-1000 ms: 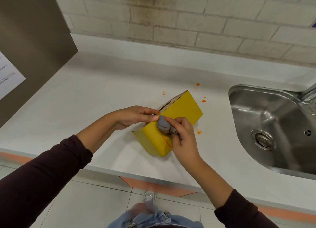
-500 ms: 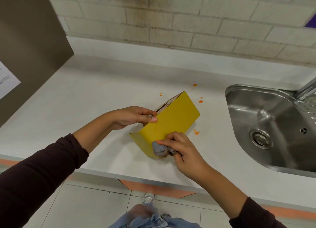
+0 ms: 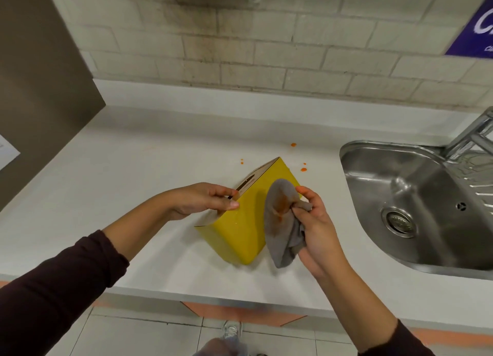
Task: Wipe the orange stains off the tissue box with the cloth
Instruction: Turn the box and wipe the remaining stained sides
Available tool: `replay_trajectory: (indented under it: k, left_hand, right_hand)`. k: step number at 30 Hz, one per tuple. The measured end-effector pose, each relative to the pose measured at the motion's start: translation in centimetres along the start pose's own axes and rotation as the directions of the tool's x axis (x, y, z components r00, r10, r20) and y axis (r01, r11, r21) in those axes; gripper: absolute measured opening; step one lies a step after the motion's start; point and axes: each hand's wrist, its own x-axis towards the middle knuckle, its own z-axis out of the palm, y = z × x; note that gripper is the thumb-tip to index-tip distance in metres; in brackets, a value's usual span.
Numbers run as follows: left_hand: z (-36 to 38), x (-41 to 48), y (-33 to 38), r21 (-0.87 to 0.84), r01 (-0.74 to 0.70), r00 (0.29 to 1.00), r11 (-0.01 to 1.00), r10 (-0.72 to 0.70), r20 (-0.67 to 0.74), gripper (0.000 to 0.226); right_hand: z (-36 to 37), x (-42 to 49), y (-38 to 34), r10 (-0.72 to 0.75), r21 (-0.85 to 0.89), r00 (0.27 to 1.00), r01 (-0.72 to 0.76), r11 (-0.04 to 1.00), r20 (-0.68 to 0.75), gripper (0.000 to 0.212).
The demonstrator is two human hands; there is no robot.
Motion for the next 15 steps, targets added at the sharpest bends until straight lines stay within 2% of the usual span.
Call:
replay_trajectory:
  k: [3, 5, 7, 10, 15]
  left_hand:
    - [0.1, 0.0, -0.1, 0.003, 0.013, 1.0, 1.0, -0.013, 0.003, 0.059]
    - [0.1, 0.0, -0.1, 0.014, 0.011, 1.0, 1.0, -0.011, 0.002, 0.059]
    - [0.0, 0.0, 0.1, 0.024, 0.013, 1.0, 1.0, -0.013, 0.008, 0.059]
    - [-0.4, 0.2, 0.5, 0.046, 0.031, 0.998, 0.998, -0.033, 0.049, 0.064]
    - [-1.7, 0.8, 0.9, 0.13, 0.042, 0.991, 0.991, -0.058, 0.124, 0.078]
  right_hand:
    - [0.2, 0.5, -0.1, 0.12, 0.306, 0.992, -0.129, 0.943, 0.047, 0.038]
    - [0.0, 0.6, -0.5, 0.147, 0.417, 0.981, -0.188, 0.889, 0.128, 0.048]
    - [-0.3, 0.6, -0.6, 0.158, 0.43, 0.976, -0.209, 0.878, 0.152, 0.056]
    - [-1.4, 0.8, -0.4, 0.173, 0.412, 0.981, -0.193, 0.891, 0.086, 0.059]
    - [-2.8, 0.8, 0.0, 0.19, 0.469, 0.98, -0.195, 0.861, 0.058, 0.039]
